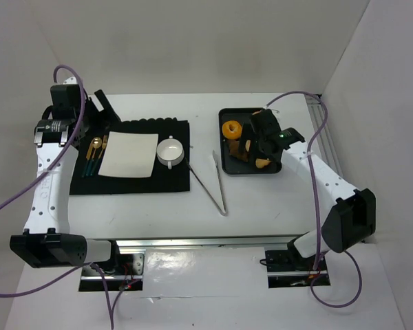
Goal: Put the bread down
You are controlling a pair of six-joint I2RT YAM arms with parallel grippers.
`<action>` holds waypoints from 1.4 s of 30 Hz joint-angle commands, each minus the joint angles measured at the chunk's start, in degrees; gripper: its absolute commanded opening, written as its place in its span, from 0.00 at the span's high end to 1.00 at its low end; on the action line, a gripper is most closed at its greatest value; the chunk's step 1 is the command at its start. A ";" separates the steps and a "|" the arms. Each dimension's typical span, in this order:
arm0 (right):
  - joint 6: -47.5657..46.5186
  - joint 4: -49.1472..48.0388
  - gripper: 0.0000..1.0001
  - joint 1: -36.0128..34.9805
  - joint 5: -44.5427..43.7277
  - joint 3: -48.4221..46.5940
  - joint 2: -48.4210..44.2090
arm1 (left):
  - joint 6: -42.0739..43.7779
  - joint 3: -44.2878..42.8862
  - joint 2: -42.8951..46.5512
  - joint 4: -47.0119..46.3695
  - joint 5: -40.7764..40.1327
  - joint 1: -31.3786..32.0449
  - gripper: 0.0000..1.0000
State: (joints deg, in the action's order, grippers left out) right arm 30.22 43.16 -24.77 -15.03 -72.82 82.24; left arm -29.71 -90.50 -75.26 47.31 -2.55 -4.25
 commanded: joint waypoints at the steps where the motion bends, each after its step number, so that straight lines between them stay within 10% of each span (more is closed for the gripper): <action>1: 0.11 -2.02 0.01 -0.27 -0.10 1.88 -1.55 | 1.68 -1.08 0.03 0.42 1.66 -1.11 0.00; 20: -7.80 -16.08 0.01 -24.43 7.39 17.26 0.29 | -3.51 2.43 1.17 0.94 1.57 -2.25 0.00; 35: -13.25 -38.38 0.01 -27.51 -3.68 21.66 13.82 | -2.98 4.10 0.65 -0.11 4.91 -2.78 0.00; 42: -11.77 -44.20 0.19 -28.14 -7.21 21.66 16.29 | -2.45 5.94 1.87 -0.63 4.13 -2.78 0.00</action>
State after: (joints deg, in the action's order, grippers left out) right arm 18.04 5.67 -52.53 -18.61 -51.53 97.95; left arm -31.90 -85.49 -75.48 48.36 1.41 -6.68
